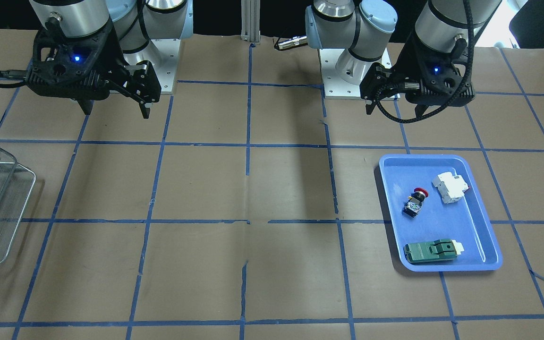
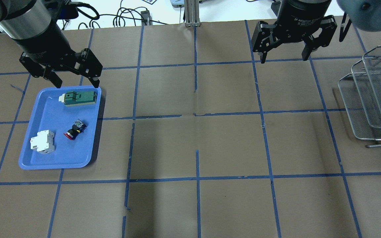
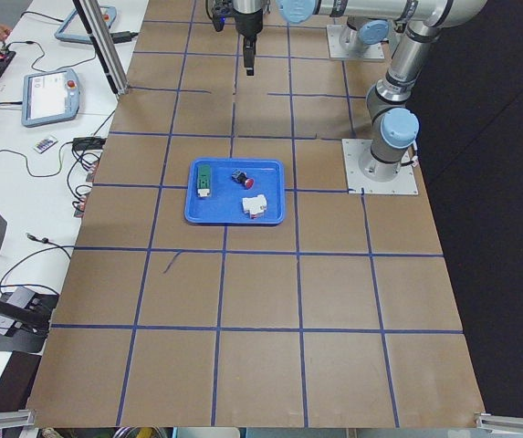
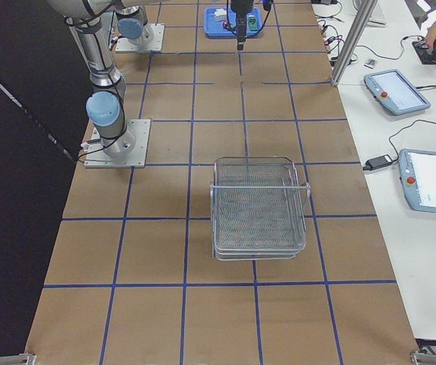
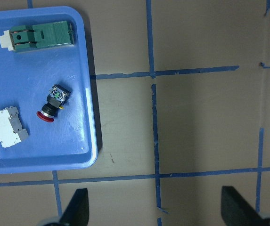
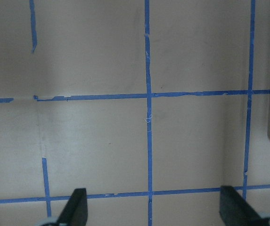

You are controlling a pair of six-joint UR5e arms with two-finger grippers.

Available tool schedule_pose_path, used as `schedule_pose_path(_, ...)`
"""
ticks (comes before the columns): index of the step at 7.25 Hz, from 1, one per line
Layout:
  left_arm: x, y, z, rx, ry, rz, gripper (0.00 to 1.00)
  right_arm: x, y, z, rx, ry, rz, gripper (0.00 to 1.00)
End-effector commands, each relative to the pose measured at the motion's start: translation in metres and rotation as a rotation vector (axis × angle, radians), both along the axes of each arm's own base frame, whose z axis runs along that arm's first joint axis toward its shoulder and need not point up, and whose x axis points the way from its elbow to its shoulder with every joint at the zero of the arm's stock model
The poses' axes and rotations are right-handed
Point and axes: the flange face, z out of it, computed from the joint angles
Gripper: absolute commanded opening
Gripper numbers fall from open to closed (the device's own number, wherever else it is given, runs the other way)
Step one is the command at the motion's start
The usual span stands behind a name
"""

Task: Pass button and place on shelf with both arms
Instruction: 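Lower the left gripper over the red push button on the blue tray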

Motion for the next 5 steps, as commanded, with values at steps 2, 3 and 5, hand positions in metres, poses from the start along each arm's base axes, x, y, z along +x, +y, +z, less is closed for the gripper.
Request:
schedule_pose_path(2,0.01,0.004,-0.025,0.052,0.003,-0.11,1.0,0.0,0.0,0.0,-0.001,0.0,0.0,1.0)
schedule_pose_path(3,0.025,0.0,-0.037,0.046,0.009,-0.152,1.0,0.0,0.0,0.001,-0.002,0.0,0.0,1.0)
schedule_pose_path(5,0.104,-0.023,-0.108,0.049,0.04,-0.192,1.0,0.0,0.0,0.0,-0.001,0.0,0.0,1.0)
